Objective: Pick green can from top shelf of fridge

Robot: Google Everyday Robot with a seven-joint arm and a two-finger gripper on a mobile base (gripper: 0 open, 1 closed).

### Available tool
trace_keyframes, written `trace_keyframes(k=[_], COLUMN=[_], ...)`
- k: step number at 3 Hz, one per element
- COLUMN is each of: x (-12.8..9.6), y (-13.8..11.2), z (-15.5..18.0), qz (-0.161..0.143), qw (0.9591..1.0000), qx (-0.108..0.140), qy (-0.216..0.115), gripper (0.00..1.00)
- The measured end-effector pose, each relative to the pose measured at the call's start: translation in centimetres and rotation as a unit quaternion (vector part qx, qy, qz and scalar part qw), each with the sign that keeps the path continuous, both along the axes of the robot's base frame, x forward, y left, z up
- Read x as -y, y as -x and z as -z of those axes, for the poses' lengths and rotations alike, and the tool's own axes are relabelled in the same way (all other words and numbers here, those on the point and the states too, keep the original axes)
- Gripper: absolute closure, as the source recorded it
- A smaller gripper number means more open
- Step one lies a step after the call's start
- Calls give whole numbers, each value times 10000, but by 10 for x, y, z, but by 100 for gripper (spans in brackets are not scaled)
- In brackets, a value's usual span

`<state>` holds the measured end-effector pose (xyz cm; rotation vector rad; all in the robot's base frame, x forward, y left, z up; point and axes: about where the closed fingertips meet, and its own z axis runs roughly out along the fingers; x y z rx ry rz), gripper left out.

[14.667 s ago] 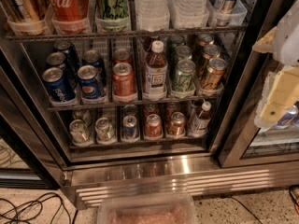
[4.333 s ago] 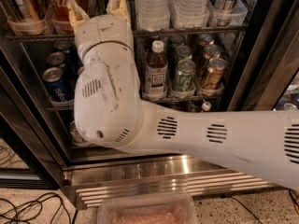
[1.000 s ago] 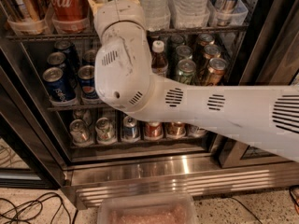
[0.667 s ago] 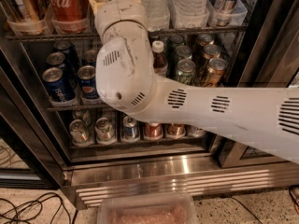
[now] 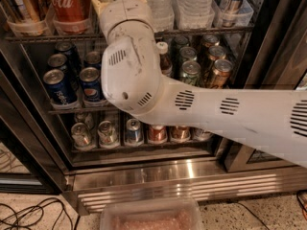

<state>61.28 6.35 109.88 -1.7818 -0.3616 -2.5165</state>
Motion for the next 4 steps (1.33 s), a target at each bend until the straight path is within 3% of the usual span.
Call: trace_keyframes(k=[4], x=[6], y=[-2], z=[1], qz=[23], qw=[9999], qx=[-131], qy=[38], gripper=[100])
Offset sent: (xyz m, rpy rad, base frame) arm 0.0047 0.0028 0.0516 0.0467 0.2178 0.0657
